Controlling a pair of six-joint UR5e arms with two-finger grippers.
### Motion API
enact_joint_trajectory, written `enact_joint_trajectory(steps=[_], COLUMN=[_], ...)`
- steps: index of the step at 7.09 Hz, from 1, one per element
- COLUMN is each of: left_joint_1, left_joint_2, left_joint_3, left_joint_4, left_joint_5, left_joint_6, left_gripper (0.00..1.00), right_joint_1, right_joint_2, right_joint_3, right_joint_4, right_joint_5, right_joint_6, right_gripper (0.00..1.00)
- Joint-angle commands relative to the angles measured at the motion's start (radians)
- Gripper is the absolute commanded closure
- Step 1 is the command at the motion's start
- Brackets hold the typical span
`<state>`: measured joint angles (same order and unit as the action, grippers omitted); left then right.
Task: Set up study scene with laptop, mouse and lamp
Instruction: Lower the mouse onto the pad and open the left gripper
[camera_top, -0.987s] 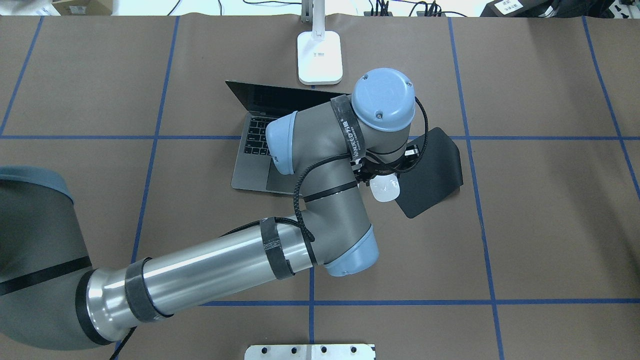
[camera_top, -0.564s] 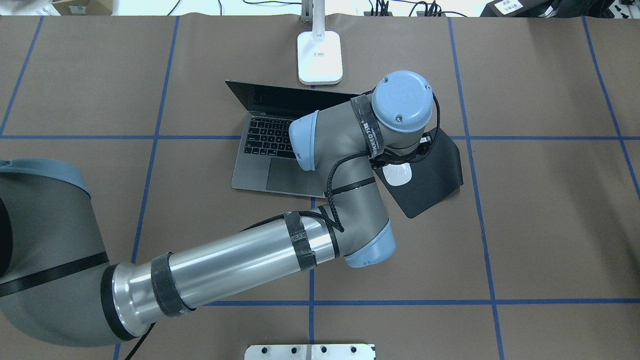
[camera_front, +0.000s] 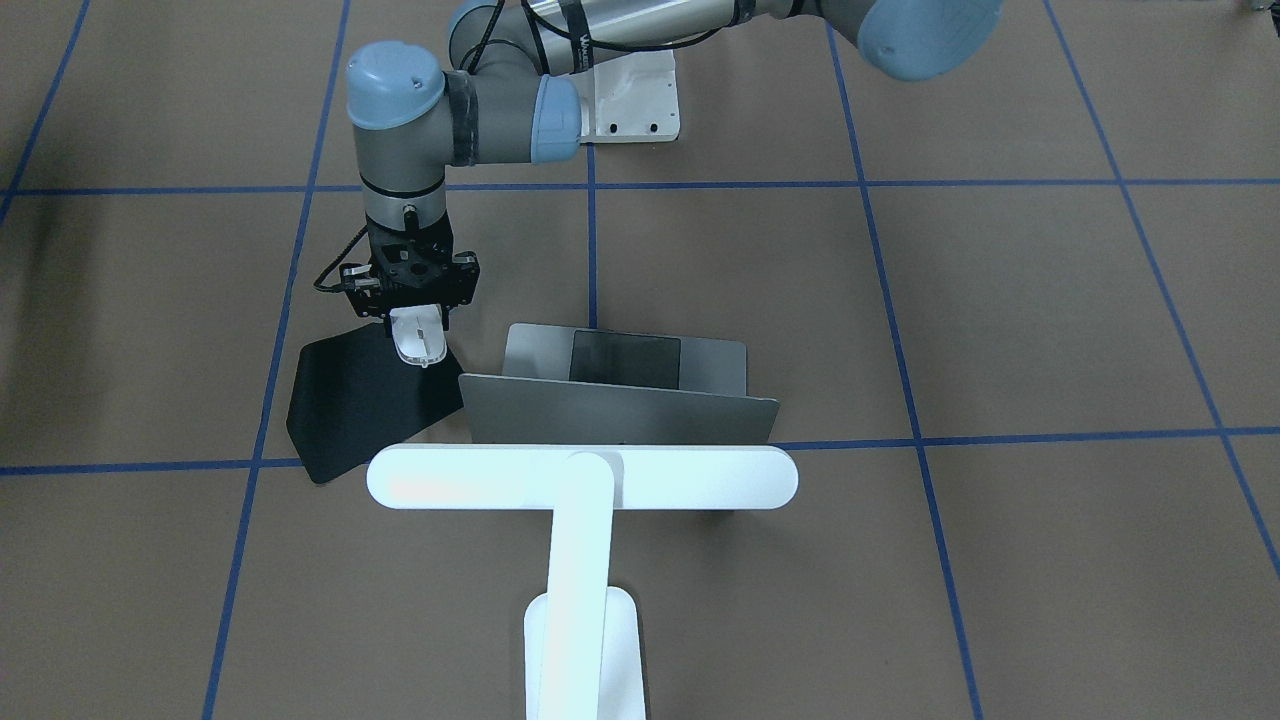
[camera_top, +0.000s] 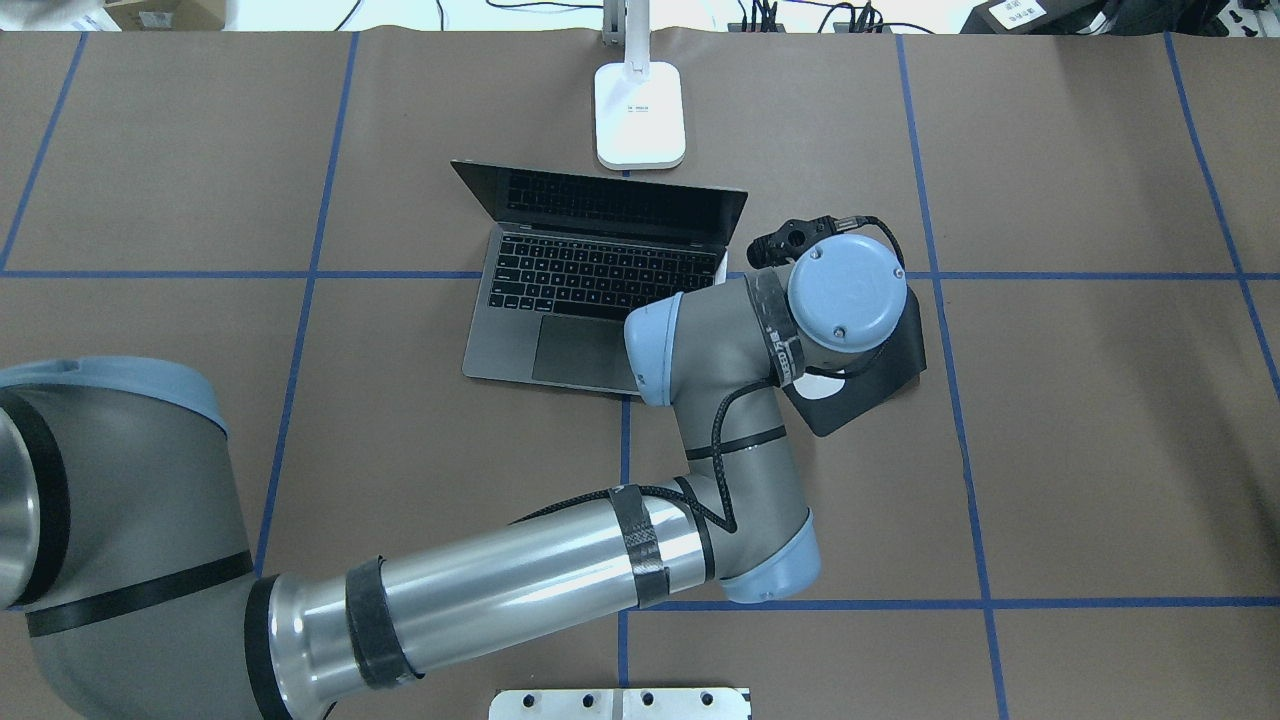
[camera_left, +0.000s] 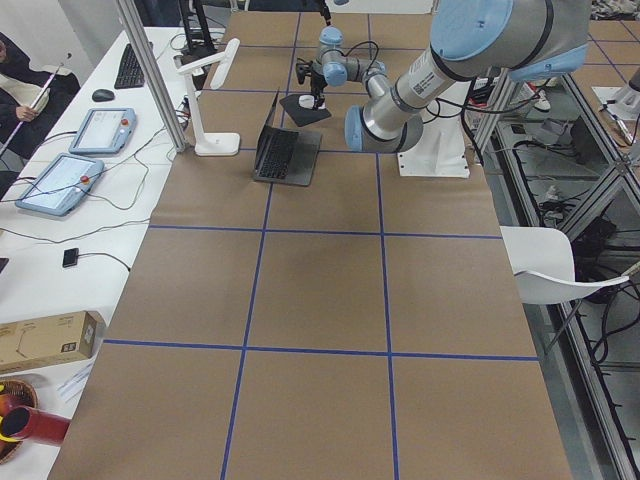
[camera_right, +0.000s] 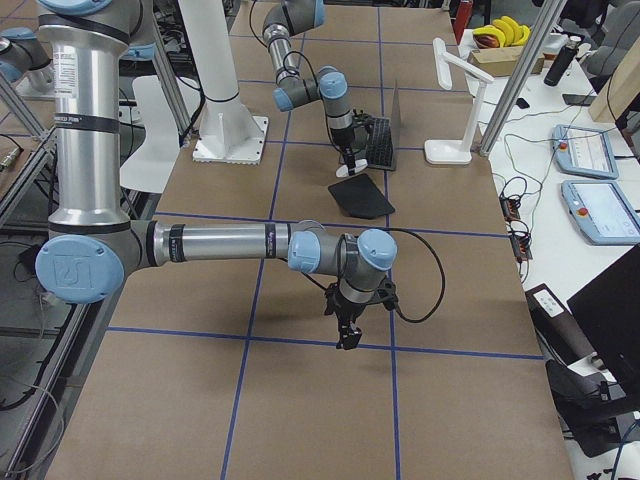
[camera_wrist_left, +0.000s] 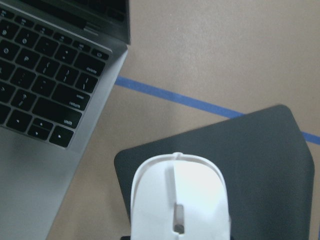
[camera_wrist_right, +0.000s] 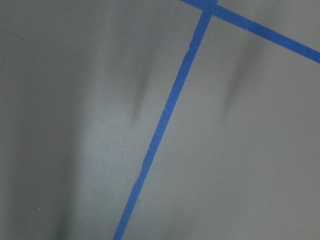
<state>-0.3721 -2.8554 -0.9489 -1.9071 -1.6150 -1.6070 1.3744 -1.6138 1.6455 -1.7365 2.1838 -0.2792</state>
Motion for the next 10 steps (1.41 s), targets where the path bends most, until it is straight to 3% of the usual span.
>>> enact_joint_trajectory(steps=[1, 2, 5, 6, 7, 8, 10], left_joint_1=[0.039, 0.042, 0.047, 0.03, -0.009, -0.065, -0.166], left_joint_2=[-0.008, -0.01, -0.015, -0.003, 0.042, 0.142, 0.398], left_joint_3=[0.018, 0.018, 0.006, -0.054, -0.162, -0.361, -0.789], left_joint_4=[-0.027, -0.027, -0.026, -0.006, 0.102, 0.222, 0.446], left_joint_5=[0.067, 0.075, 0.096, 0.075, -0.024, -0.131, -0.256], left_joint_6=[-0.034, -0.056, -0.062, -0.004, 0.036, 0.08, 0.253], left_gripper=[0.53, 0.16, 0.12, 0.11, 0.07, 0.02, 0.02], right_joint_1=[0.0, 0.0, 0.0, 0.0, 0.0, 0.021, 0.041], right_joint_2=[0.0, -0.002, 0.003, 0.009, 0.023, 0.034, 0.06], right_joint_3=[-0.001, -0.001, 0.0, 0.0, -0.001, -0.003, -0.004], right_joint_4=[0.0, 0.0, 0.0, 0.0, -0.002, -0.002, 0.0], right_joint_5=[0.002, 0.002, 0.004, 0.002, 0.001, 0.002, -0.001], right_joint_6=[0.0, 0.0, 0.002, 0.005, 0.006, 0.008, 0.009], right_gripper=[0.0, 0.0, 0.0, 0.0, 0.0, 0.0, 0.0])
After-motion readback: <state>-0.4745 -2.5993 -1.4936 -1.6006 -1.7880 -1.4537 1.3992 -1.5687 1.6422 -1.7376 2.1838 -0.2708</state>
